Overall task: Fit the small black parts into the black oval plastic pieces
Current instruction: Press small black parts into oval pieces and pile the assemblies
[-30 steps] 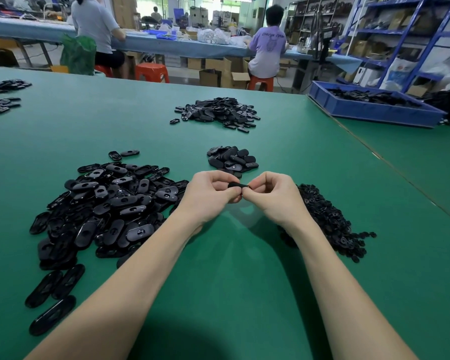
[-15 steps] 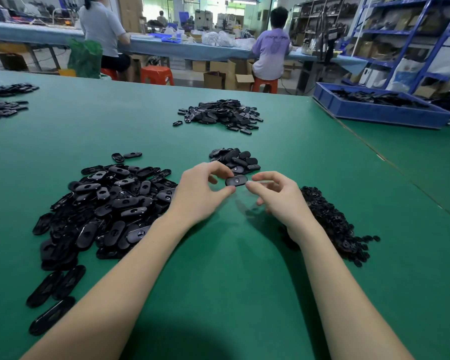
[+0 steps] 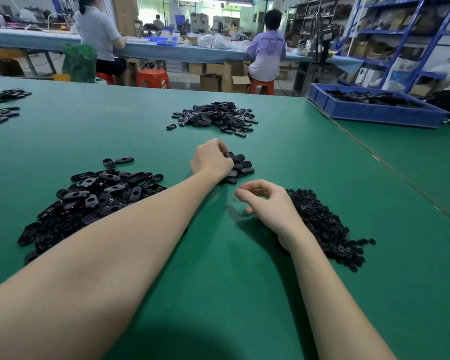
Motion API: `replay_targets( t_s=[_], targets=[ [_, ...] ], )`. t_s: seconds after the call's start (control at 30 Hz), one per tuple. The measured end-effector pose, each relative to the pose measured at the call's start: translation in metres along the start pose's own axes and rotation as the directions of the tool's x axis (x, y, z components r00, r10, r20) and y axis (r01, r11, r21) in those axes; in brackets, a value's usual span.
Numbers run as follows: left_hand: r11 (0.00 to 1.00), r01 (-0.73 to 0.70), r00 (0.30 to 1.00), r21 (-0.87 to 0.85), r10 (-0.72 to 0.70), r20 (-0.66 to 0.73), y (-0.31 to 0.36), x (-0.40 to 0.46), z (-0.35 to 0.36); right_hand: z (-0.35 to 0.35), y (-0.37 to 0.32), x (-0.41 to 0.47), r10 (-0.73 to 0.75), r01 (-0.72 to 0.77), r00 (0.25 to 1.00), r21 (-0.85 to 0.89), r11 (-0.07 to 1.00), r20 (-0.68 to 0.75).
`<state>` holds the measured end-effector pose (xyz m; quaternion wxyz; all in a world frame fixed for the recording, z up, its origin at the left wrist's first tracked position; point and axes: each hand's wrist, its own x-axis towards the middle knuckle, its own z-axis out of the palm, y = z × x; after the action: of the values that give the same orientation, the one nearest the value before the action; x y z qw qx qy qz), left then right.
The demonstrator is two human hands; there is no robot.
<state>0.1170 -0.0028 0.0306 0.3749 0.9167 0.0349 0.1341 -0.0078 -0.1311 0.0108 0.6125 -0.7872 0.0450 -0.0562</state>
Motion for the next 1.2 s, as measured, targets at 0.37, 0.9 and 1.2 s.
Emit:
replay_targets(
  t_s=[0.37,0.9,1.2],
  targets=[
    [0.981,-0.131,0.99,-0.146,0.123,-0.067,-0.017,-0.037,-0.016,0.004,0.001,0.002,0.014,-0.014,1.0,-0.039,0.999,0.006],
    [0.948,-0.296,0.954,-0.121,0.298,0.003,-0.06,-0.061,-0.08,0.023,0.003,-0.002,-0.087,0.05,0.996,-0.598,0.8,-0.033],
    [0.986,-0.088,0.995,0.142,0.081,0.05,-0.108,-0.04,-0.124,0.031,0.0,-0.004,-0.102,0.069,0.995,-0.694,0.716,-0.006]
  ],
)
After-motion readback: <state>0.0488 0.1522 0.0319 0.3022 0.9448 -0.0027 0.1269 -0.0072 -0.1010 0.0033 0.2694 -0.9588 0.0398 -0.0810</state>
